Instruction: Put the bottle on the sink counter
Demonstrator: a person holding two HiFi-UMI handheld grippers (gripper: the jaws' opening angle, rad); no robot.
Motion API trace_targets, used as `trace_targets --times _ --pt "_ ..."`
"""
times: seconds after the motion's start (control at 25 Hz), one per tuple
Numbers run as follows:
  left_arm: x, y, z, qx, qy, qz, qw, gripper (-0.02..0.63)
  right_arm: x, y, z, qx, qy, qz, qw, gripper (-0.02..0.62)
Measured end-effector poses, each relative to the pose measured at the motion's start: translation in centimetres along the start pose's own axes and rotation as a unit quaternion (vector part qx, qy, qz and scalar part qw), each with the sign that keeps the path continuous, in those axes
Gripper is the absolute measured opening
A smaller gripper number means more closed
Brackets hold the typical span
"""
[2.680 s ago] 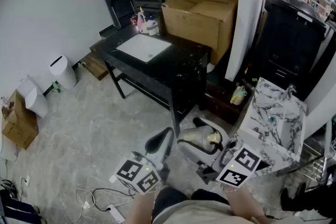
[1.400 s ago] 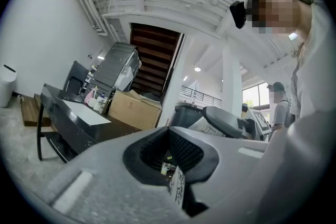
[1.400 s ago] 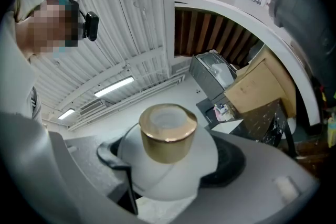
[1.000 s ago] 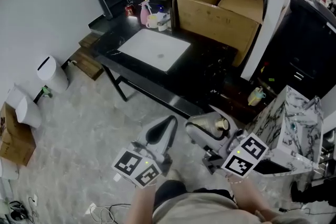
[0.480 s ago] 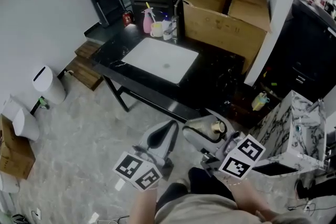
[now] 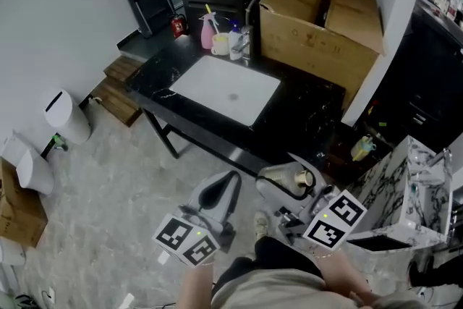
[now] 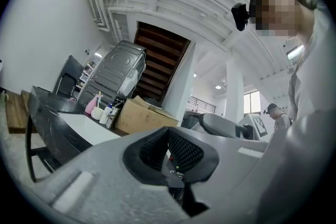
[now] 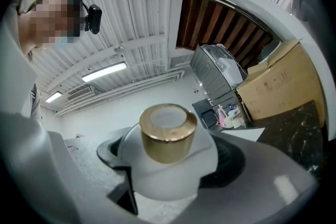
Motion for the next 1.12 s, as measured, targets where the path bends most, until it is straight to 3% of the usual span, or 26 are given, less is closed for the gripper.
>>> trace_targets --times 0.48,0.68,1.12 --pt "-5.5 0.7 -10.4 -0.022 -0.052 -0.032 0.9979 0.008 9.9 4.7 -6.1 0.032 -0.024 0.001 0.999 0.341" --pt "-7.8 0.3 -14.9 -0.031 -0.047 -0.027 0.998 0.008 13.7 7.0 -7.5 0.046 -0.026 -0.002 0.999 0.341" --pt "-8.9 -1.6 -24.4 -0.047 -0.087 -0.02 0.9949 0.008 20.6 10.4 -7.8 0.052 -0.042 0.003 0.998 0.341"
Point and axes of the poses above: the fingertips, and each gripper's own axes: z backward along the fingers, x to its right, y out of its top, the point moved 10 cm from there along z, backward along the fingers, and after that the axes turned 10 degrees about -z, right-handed, at the moved point
